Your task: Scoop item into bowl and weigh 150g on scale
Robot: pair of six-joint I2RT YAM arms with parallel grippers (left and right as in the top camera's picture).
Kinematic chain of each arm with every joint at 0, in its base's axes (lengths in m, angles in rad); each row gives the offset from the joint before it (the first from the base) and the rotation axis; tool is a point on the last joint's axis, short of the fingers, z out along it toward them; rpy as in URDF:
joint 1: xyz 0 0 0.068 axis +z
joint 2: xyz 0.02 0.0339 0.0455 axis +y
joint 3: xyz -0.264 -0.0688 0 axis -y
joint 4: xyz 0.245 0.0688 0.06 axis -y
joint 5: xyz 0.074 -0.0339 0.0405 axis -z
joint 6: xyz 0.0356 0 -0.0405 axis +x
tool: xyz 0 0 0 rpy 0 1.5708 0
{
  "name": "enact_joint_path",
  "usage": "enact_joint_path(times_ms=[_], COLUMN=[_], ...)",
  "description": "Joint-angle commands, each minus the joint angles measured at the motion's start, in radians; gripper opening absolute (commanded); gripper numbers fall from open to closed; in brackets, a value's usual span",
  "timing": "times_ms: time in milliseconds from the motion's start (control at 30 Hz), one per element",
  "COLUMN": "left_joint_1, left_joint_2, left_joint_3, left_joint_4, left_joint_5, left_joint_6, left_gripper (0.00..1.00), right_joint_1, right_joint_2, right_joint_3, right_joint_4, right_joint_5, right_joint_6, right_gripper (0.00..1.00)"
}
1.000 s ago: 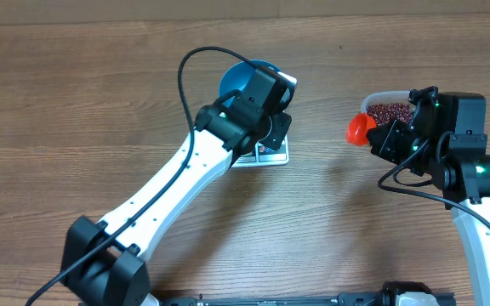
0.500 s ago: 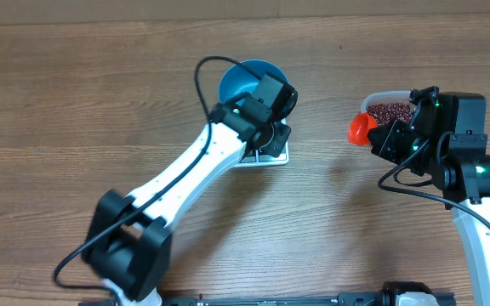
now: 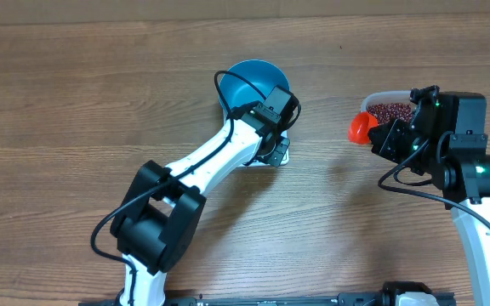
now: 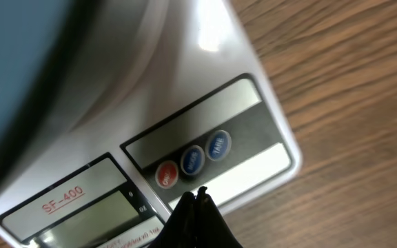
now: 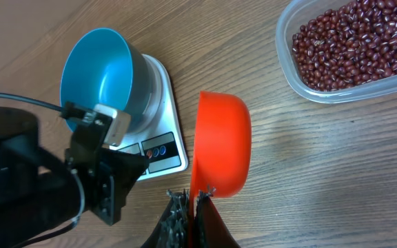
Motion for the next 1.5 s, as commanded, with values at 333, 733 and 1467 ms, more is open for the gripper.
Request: enact_joint_path(times_ms=[333, 733, 1467], left_joint_1=[-0.006, -0.006, -0.006], left_joint_2=[0.074, 0.044, -0.001], left_joint_3=[0.002, 0.009, 0.077], left_joint_4=[0.035, 0.035, -0.003], left_joint_5=[-0.046, -0.064, -0.101], left_joint_6=[-0.023, -0.023, -0.023], left_gripper=[0.04, 0.04, 0.04], right_joint_1=[-0.004, -0.004, -0.004], right_joint_2=[0.001, 0.001, 0.001], right_joint_3=[0.031, 0.031, 0.031], right_joint_4=[-0.004, -0.005, -0.008], right_joint_5=[0.006, 0.006, 0.006], right_joint_6=[0.0, 0.0, 0.0], right_gripper=[0.04, 0.04, 0.04])
